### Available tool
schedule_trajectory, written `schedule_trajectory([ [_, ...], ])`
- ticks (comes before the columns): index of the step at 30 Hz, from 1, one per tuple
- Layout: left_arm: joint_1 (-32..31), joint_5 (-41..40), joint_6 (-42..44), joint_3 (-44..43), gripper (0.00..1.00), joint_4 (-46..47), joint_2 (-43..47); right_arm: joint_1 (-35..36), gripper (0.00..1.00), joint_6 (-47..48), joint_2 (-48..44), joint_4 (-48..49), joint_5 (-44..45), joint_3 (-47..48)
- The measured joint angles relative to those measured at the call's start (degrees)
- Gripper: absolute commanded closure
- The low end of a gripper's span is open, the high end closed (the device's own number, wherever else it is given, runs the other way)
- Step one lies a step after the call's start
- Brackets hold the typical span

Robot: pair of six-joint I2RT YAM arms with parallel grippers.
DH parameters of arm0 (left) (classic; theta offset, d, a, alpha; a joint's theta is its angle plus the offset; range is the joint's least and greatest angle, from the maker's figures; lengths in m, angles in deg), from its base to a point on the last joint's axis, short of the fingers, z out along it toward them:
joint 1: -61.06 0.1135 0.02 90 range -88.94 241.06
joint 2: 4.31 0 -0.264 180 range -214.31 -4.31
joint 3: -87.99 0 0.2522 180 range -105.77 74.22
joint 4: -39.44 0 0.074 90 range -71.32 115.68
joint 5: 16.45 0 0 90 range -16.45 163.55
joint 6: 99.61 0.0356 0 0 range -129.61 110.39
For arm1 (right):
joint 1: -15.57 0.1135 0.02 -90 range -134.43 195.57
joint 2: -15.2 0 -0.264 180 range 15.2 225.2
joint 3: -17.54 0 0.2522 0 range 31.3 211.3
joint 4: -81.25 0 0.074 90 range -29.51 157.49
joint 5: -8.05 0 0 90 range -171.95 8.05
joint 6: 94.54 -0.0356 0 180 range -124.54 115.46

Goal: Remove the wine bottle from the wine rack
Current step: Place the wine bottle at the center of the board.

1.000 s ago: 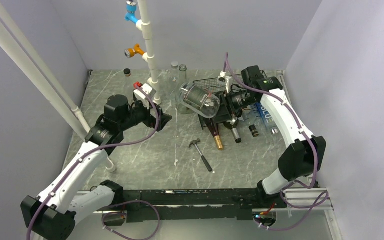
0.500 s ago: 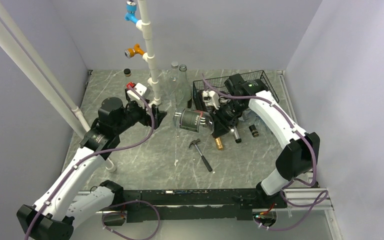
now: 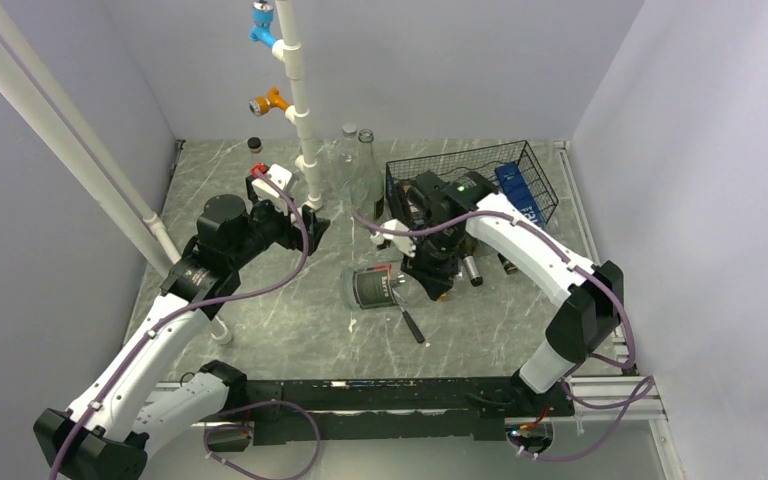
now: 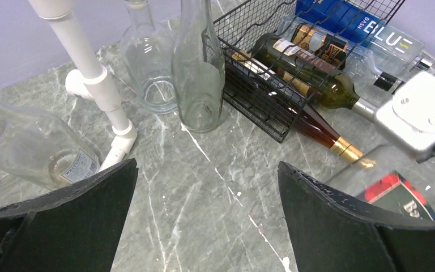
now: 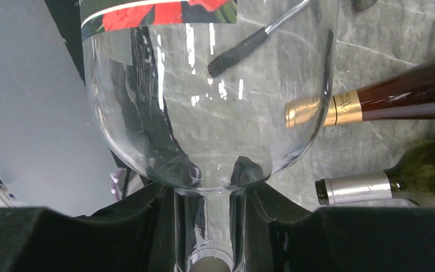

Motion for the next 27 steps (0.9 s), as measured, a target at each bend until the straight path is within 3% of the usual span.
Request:
schedule_trajectory([
  [12,0.0,-0.6,0.2,0.3,0.01,0.0,-0.1,12.7,1.00,2.8,3.8,-2.6,14.7,1.2],
  [27,0.0,-2.2,0.8,0.3,0.01,0.0,-0.8,23.0,1.00,6.1,7.0,-3.8,33.2,2.2],
])
